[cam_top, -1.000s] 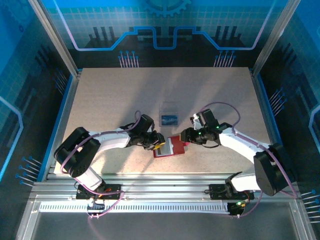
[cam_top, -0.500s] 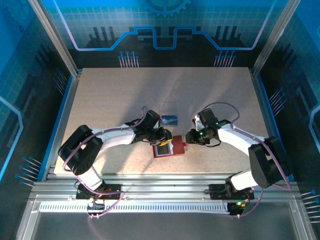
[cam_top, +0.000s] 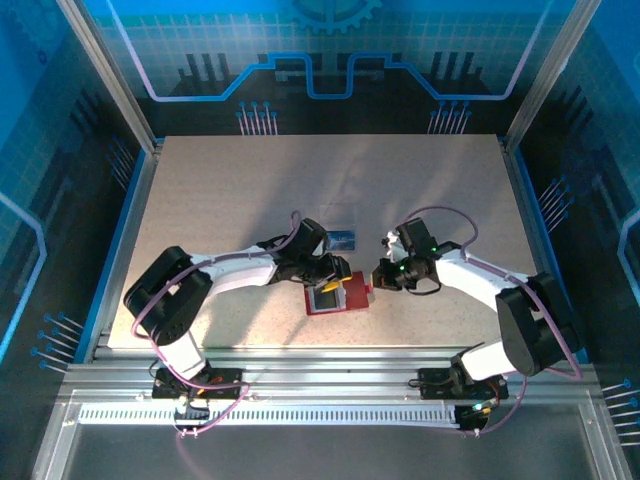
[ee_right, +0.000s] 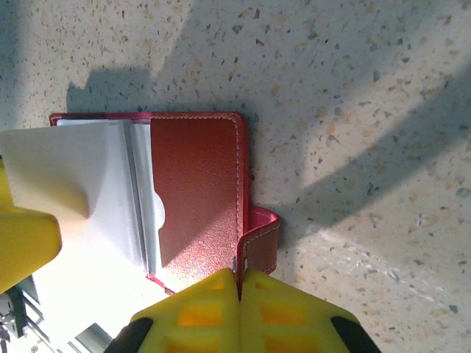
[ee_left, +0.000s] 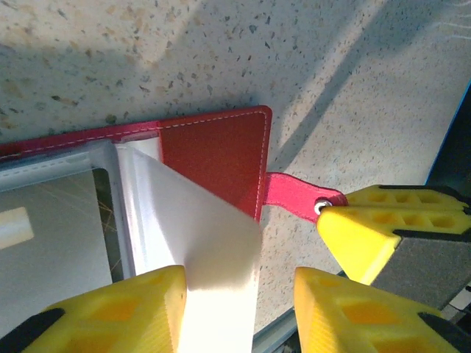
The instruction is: Take the credit cards out of the card holder
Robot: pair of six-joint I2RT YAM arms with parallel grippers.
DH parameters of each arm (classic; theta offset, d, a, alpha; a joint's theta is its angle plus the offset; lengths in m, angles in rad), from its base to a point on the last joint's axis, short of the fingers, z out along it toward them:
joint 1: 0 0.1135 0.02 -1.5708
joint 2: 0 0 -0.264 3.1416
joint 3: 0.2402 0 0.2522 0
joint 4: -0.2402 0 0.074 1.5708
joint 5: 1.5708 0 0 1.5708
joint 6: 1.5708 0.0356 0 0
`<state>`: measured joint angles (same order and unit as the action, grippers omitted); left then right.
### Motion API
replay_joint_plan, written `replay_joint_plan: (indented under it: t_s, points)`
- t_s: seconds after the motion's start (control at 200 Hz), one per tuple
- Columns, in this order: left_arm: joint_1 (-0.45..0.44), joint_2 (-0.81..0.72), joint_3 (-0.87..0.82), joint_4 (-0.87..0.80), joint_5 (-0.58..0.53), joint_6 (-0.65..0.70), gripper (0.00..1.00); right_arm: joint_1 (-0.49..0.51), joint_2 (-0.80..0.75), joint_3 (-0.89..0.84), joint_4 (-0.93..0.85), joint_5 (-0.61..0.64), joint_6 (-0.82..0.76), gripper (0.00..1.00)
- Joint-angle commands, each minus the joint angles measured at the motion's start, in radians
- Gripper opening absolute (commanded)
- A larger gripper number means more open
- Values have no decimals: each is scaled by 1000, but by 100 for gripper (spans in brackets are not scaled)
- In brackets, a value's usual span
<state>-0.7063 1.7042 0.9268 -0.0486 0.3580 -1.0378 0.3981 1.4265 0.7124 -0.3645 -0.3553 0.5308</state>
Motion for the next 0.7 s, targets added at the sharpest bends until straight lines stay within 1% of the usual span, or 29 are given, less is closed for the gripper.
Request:
replay_joint_plan:
  t_s: [0.0, 0.39, 0.695]
  points:
    - [-10, 25, 38, -25, 30, 24, 47, -5, -32, -25, 9, -33, 23, 0]
    - [-37, 86, 72, -13, 40, 22, 52, 1, -61, -70, 27, -30, 46, 0]
    - [-53, 146, 76, 15, 45, 9, 53, 1, -60, -72, 35, -27, 45, 1]
